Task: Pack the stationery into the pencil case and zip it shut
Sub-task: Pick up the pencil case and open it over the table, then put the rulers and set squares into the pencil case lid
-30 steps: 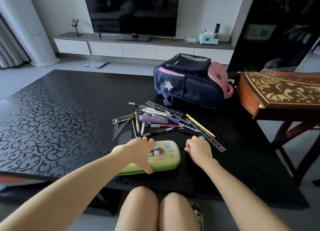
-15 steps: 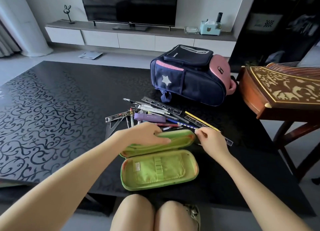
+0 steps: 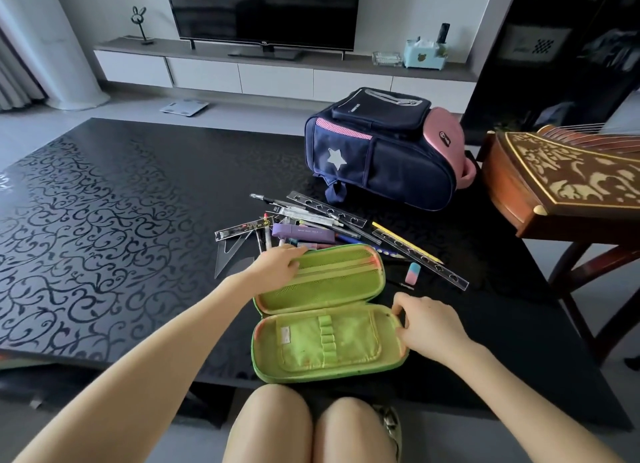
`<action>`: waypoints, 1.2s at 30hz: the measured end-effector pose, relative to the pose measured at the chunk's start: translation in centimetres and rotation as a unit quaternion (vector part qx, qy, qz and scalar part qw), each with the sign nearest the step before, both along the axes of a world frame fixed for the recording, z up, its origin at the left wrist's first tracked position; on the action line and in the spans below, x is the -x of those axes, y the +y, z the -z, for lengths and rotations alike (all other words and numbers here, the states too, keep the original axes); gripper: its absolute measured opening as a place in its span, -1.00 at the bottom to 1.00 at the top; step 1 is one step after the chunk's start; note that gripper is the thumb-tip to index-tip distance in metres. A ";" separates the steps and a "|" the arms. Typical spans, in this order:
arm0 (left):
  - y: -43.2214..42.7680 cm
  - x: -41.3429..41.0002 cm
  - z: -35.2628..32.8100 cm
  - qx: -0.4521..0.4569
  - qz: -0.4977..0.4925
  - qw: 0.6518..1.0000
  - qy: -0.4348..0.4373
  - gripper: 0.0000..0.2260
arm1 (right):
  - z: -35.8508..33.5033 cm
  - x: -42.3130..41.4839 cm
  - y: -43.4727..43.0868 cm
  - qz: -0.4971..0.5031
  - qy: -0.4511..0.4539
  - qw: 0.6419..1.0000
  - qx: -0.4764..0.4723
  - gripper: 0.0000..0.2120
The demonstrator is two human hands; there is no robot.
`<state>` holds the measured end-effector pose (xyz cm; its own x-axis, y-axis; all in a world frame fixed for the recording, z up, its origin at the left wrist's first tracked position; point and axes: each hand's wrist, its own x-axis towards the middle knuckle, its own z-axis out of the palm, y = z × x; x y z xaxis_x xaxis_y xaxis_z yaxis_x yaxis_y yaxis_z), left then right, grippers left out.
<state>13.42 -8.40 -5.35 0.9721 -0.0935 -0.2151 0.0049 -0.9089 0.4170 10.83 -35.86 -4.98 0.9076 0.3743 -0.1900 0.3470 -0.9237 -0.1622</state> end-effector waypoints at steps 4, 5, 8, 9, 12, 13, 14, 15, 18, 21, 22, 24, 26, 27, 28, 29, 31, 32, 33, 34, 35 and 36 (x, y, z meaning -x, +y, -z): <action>2.2 -0.3 0.1 0.069 -0.095 0.985 -0.124 -0.63 | -1.1 -1.9 0.9 -0.003 -0.040 0.999 0.009 -0.87; 3.2 -0.3 0.0 0.067 -0.140 0.975 -0.158 -0.63 | -1.3 -2.5 1.5 -0.001 -0.053 0.999 -0.009 -0.85; 5.9 0.1 0.0 0.044 -0.202 0.962 -0.178 -0.72 | -2.0 -4.1 3.6 -0.005 -0.086 0.994 -0.071 -0.81; 6.7 0.2 0.2 0.038 -0.202 0.963 -0.175 -0.76 | -2.1 -4.8 4.6 -0.009 -0.097 0.991 -0.089 -0.79; 7.9 0.0 0.2 0.031 -0.214 0.960 -0.176 -0.80 | -2.1 -7.5 8.2 -0.031 -0.134 0.983 -0.120 -0.73; 7.9 -0.1 0.2 0.035 -0.218 0.959 -0.177 -0.81 | -1.9 -8.5 9.6 -0.043 -0.147 0.981 -0.119 -0.73; 7.7 -0.2 0.0 0.041 -0.219 0.958 -0.180 -0.82 | -1.8 -9.6 11.1 -0.054 -0.158 0.980 -0.111 -0.73; 7.4 -0.1 -0.2 0.050 -0.215 0.958 -0.184 -0.83 | -1.5 -10.6 12.6 -0.064 -0.161 0.980 -0.100 -0.71; 6.0 0.7 -0.5 0.056 -0.143 0.965 -0.211 -0.89 | -0.5 -13.1 16.1 -0.090 -0.127 0.987 -0.036 -0.68; 4.9 1.9 0.2 0.035 -0.090 0.971 -0.217 -0.92 | 0.6 -14.3 17.9 -0.137 -0.129 0.980 0.058 -0.73; 4.8 2.2 0.4 0.034 -0.095 0.973 -0.206 -0.90 | 0.8 -14.5 18.0 -0.153 -0.143 0.975 0.078 -0.75; 4.9 2.6 1.1 0.041 -0.108 0.978 -0.176 -0.81 | 1.0 -14.4 18.2 -0.163 -0.175 0.967 0.091 -0.76; 5.0 2.8 1.4 0.047 -0.108 0.980 -0.158 -0.75 | 0.4 -13.6 18.0 -0.160 -0.236 0.957 0.050 -0.77; 5.2 2.9 1.4 0.053 -0.107 0.980 -0.157 -0.73 | -0.2 -12.9 17.6 -0.154 -0.273 0.949 0.020 -0.79; 5.3 3.0 1.3 0.066 -0.109 0.980 -0.154 -0.73 | -0.7 -12.1 16.9 -0.148 -0.306 0.940 -0.011 -0.79; 5.4 3.1 1.3 0.081 -0.115 0.979 -0.151 -0.73 | -1.2 -11.1 16.0 -0.153 -0.333 0.930 -0.043 -0.79; 5.5 3.2 1.4 0.102 -0.133 0.976 -0.140 -0.76 | -1.8 -9.0 13.6 -0.191 -0.324 0.925 -0.055 -0.78; 5.5 3.2 1.4 0.103 -0.142 0.975 -0.134 -0.78 | -2.0 -7.9 12.3 -0.212 -0.294 0.932 -0.021 -0.79; 5.4 3.3 1.5 0.103 -0.149 0.975 -0.130 -0.79 | -2.2 -6.9 11.2 -0.229 -0.253 0.939 0.032 -0.81; 5.3 3.3 1.5 0.102 -0.154 0.975 -0.126 -0.79 | -2.4 -6.1 10.4 -0.240 -0.202 0.946 0.087 -0.83; 5.2 3.3 1.5 0.101 -0.156 0.975 -0.125 -0.78 | -2.5 -5.7 9.8 -0.244 -0.149 0.949 0.131 -0.82; 5.0 3.3 1.4 0.100 -0.159 0.974 -0.124 -0.78 | -2.5 -5.5 9.5 -0.243 -0.098 0.952 0.157 -0.78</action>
<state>10.07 -3.43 -6.80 0.9786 0.2045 0.0225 0.1487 -0.7786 0.6096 16.30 -26.35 -2.46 0.6717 0.7118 -0.2053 0.7406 -0.6392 0.2072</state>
